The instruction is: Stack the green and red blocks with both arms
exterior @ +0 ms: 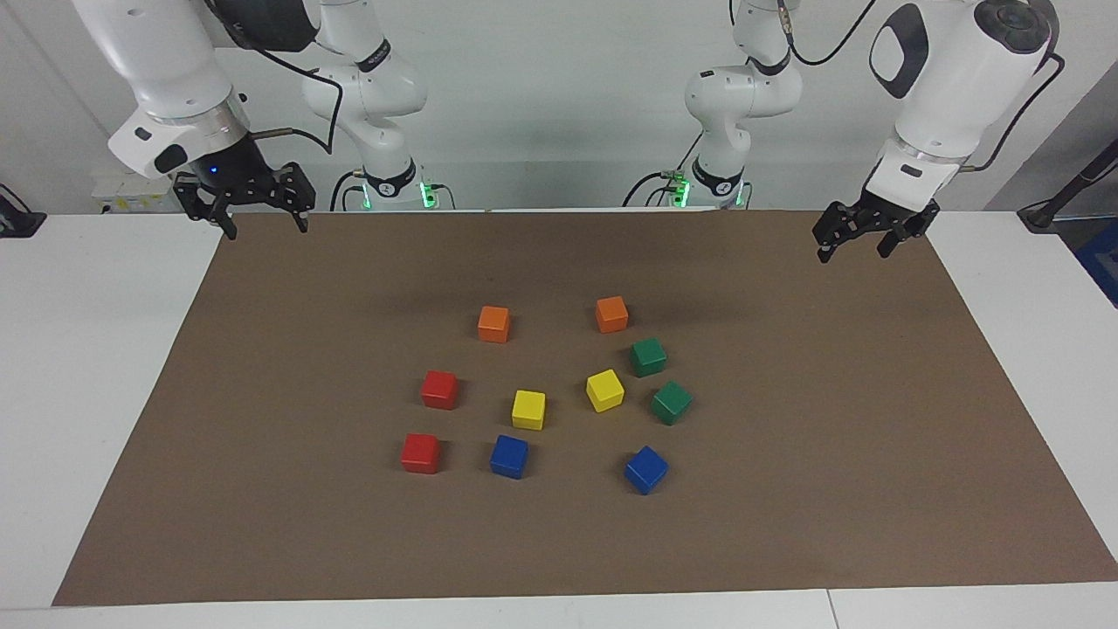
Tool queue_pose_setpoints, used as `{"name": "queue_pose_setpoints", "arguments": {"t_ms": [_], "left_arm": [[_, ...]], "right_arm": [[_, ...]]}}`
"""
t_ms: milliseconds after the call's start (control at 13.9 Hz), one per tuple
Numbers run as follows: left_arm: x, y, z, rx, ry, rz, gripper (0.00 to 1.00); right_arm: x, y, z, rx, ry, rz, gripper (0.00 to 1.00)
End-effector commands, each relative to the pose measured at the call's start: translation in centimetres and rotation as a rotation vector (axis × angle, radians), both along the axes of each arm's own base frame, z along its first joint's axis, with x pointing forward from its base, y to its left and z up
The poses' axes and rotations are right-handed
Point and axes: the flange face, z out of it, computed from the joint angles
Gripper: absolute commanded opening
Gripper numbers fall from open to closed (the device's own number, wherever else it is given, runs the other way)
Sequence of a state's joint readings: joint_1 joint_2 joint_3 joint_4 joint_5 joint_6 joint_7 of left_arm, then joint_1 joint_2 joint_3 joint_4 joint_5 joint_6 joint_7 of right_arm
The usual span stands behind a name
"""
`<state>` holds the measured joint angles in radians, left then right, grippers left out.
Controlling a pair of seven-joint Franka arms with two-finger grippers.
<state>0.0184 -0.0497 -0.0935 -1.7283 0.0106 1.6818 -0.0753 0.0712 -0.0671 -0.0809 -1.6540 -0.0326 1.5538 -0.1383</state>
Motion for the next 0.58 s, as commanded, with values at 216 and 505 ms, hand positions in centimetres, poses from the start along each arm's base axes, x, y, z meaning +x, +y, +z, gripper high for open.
{"name": "queue_pose_setpoints", "arguments": {"t_ms": [216, 505], "left_arm": [[0.2, -0.1, 0.0, 0.007, -0.002, -0.013, 1.0], [-0.4, -0.3, -1.4, -0.002, -0.025, 0.046, 1.0]], "right_arm": [[-0.6, 0.0, 0.0, 0.002, -0.012, -0.021, 1.0], [-0.5, -0.6, 0.1, 0.001, -0.02, -0.024, 1.0]]}}
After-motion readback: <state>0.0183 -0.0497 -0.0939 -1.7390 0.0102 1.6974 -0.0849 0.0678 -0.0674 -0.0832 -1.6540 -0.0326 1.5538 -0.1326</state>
